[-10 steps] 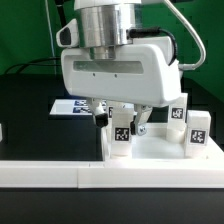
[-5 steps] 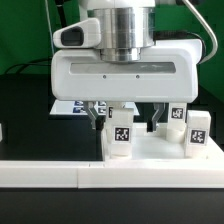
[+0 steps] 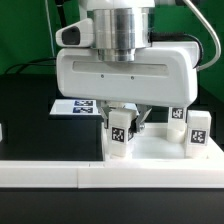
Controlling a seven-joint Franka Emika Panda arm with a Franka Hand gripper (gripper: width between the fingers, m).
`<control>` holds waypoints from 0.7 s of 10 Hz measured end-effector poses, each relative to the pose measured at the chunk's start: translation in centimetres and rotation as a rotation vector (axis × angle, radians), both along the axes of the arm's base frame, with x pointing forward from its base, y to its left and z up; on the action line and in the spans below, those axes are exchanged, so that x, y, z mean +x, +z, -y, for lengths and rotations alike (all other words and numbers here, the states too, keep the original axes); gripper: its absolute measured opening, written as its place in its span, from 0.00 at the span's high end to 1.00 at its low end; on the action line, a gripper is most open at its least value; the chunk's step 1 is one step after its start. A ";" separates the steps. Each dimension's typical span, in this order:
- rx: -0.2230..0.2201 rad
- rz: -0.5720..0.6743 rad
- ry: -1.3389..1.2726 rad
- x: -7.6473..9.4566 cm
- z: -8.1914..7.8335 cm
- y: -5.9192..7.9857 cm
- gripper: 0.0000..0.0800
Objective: Assemble square table
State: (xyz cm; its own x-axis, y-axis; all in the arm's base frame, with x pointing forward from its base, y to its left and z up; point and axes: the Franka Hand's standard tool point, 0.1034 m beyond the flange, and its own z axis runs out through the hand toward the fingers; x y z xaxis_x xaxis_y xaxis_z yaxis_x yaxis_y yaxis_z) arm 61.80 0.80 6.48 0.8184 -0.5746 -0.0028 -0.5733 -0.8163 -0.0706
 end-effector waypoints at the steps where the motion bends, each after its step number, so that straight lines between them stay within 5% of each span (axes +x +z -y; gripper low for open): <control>1: 0.002 -0.003 -0.050 0.0 0.0 0.0 0.64; 4: 0.019 -0.030 -0.466 0.3 0.0 0.1 0.64; 7: 0.148 -0.067 -0.966 0.4 0.3 0.0 0.64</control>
Offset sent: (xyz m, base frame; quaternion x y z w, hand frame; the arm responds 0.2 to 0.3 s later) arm 0.0087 -0.0097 0.0047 -0.0307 0.0019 0.3829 0.9233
